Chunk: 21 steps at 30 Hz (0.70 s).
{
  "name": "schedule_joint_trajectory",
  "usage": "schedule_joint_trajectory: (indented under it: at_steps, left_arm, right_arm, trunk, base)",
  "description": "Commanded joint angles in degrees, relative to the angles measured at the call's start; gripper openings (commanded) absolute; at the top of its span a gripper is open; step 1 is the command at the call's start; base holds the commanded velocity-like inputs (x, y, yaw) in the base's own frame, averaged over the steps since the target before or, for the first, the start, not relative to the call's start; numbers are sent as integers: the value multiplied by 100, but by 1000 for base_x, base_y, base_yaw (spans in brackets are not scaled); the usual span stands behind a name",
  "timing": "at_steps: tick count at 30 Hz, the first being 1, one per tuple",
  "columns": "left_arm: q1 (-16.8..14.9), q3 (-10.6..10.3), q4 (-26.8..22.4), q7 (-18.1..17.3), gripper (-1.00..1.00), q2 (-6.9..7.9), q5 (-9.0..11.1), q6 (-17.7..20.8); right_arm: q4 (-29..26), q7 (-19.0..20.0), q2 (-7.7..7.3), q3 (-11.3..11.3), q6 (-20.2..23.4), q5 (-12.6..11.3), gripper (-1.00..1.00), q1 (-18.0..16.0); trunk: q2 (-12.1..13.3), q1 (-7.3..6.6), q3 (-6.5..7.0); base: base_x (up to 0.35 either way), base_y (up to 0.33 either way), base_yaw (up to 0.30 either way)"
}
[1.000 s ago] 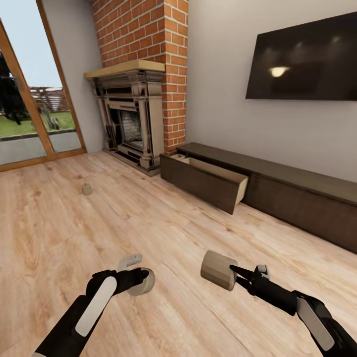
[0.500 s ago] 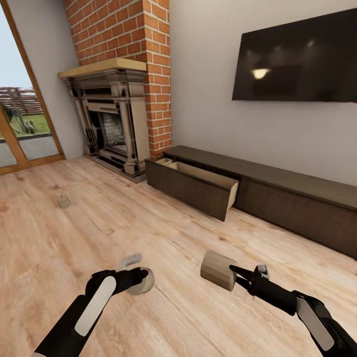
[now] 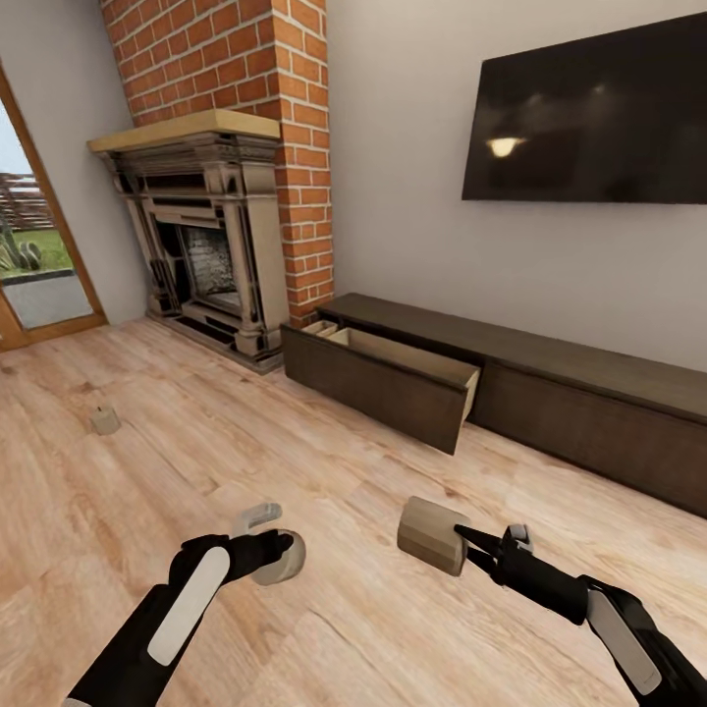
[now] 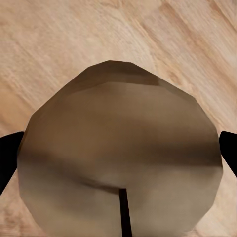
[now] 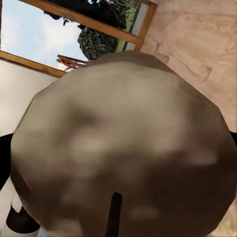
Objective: Place each of the two pumpkins and all three candles from the living room inside a cabinet in the living room (use any cabinet), then make sure every cabinet is closed, and position the cauldron so it is next to a table in the living room.
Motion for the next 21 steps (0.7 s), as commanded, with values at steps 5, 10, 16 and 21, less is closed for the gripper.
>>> schedule_joint_trajectory:
  at_steps: [5,10,16,21]
  left_arm:
    - [-4,-13,-6,58,-100,5,61,-6]
    - [-5,-7,-6,58,-100,5,60,-6]
    - [-3,-7,-6,58,-100,5,59,-6]
    - [-3,-7,-6,58,-100,5,67,-6]
  right_arm:
    - [-1,-8,-4,11,60,-67,-100,-4]
    - [-1,-8,-5,11,61,-67,-100,-4]
    - [-1,-8,-3,11,61,-67,-100,-4]
    - [-1,-8,-1,11,61,-67,-100,-4]
  trunk:
    - [-2,2,-5]
    - [-2,2,-5]
    - [-2,2,-5]
    - [-2,2,-5]
  base:
    - [292,217,-141]
    - [292,218,-234]
    - [292,218,-245]
    - [292,218,-244]
